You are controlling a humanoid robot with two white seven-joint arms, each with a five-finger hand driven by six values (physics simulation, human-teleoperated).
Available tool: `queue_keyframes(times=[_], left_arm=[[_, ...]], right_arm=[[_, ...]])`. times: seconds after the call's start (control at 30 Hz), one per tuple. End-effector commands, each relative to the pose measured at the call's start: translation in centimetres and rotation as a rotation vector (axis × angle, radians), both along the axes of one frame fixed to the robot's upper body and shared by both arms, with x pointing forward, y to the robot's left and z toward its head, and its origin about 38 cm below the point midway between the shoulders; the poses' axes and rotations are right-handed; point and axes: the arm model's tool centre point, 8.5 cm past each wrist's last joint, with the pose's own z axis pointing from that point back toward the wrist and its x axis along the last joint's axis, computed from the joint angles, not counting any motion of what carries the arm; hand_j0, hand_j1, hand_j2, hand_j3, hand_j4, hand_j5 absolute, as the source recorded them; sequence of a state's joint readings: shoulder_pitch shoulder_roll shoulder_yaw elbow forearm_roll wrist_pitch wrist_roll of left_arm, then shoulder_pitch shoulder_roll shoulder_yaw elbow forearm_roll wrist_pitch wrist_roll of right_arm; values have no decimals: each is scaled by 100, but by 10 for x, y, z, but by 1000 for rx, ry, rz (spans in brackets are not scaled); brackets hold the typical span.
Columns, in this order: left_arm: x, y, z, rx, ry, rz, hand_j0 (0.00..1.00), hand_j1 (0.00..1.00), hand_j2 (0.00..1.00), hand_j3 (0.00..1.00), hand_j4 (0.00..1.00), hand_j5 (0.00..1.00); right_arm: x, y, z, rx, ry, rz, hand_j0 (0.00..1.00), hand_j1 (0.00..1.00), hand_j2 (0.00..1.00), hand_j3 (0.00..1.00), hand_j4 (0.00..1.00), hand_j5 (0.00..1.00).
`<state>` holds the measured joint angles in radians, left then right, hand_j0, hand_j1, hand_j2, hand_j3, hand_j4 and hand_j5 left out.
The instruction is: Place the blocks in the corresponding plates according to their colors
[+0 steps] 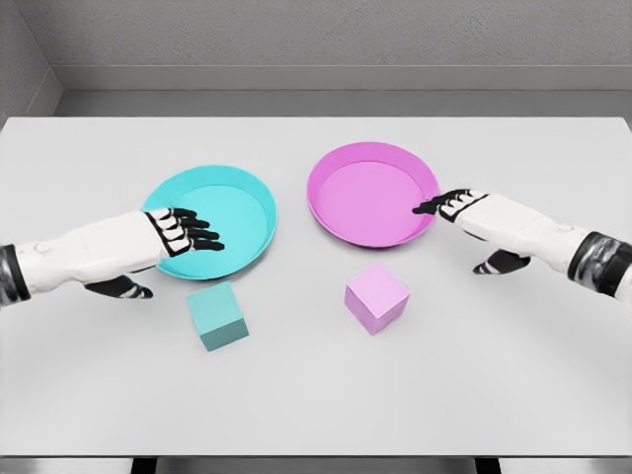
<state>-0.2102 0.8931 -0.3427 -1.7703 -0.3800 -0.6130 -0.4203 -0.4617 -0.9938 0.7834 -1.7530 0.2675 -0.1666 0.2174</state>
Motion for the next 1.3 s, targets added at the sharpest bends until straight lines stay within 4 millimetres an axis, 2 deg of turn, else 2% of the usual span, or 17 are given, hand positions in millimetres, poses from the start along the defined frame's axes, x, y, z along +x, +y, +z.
queue_keyframes(times=[0.0,0.13,0.3,0.6,0.8,1.0,1.27], left_arm=[[-2,-11,-6,-22,17,-16,100,100,100,100,100,100],[-6,-14,-15,1,52,-30,100,100,100,100,100,100],[-8,-14,-19,39,76,-42,100,100,100,100,100,100],[-7,-17,-20,74,70,-57,100,100,100,100,100,100],[-5,-20,-20,98,46,-57,100,100,100,100,100,100],[-5,-34,-24,56,42,-70,100,100,100,100,100,100],[-5,-38,-28,75,31,-74,100,100,100,100,100,100]], right_arm=[[-7,8,-17,-23,67,22,100,100,100,100,100,100],[-17,39,-27,-4,103,172,100,100,100,100,100,100],[-15,57,-24,12,93,225,100,100,100,100,100,100],[-11,74,-17,30,74,270,100,100,100,100,100,100],[-13,76,-19,32,78,283,100,100,100,100,100,100],[-21,80,-21,44,83,346,100,100,100,100,100,100],[-18,93,-17,52,71,373,100,100,100,100,100,100]])
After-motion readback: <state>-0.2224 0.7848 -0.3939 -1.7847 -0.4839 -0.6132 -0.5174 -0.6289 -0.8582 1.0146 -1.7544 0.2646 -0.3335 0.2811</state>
